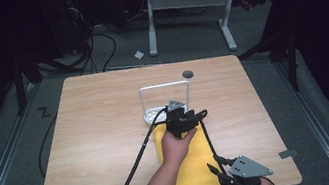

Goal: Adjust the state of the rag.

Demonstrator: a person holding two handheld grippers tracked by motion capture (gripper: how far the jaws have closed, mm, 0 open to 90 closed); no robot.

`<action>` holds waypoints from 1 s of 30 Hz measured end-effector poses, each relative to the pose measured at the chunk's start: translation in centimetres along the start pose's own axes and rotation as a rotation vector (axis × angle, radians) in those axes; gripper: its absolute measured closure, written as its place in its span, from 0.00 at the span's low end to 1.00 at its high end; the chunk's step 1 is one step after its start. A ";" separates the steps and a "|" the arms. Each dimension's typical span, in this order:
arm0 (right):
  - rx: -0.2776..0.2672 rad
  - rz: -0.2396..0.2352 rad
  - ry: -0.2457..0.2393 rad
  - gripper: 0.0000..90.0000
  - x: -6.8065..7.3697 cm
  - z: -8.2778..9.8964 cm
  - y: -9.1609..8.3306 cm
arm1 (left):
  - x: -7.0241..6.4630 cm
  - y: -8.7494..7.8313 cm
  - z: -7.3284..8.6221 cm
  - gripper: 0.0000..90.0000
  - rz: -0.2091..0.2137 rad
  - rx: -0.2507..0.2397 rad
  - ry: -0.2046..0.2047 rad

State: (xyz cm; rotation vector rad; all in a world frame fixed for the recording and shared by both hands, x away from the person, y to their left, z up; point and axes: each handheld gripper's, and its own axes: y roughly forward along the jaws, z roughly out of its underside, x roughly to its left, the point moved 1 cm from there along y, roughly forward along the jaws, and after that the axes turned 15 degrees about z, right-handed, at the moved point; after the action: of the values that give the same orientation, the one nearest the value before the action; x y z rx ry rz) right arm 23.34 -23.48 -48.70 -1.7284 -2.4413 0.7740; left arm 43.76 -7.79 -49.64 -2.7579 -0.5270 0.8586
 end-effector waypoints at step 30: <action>0.179 0.027 0.055 0.92 -3.2 -0.3 7.9 | -0.2 -11.7 8.3 0.95 -0.104 0.215 0.111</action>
State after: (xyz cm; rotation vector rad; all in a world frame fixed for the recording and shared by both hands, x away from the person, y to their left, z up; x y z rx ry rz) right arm 31.52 -24.27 -50.98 -1.6966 -2.2417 0.9037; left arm 35.54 3.57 -52.81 -2.5409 -0.5201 0.6897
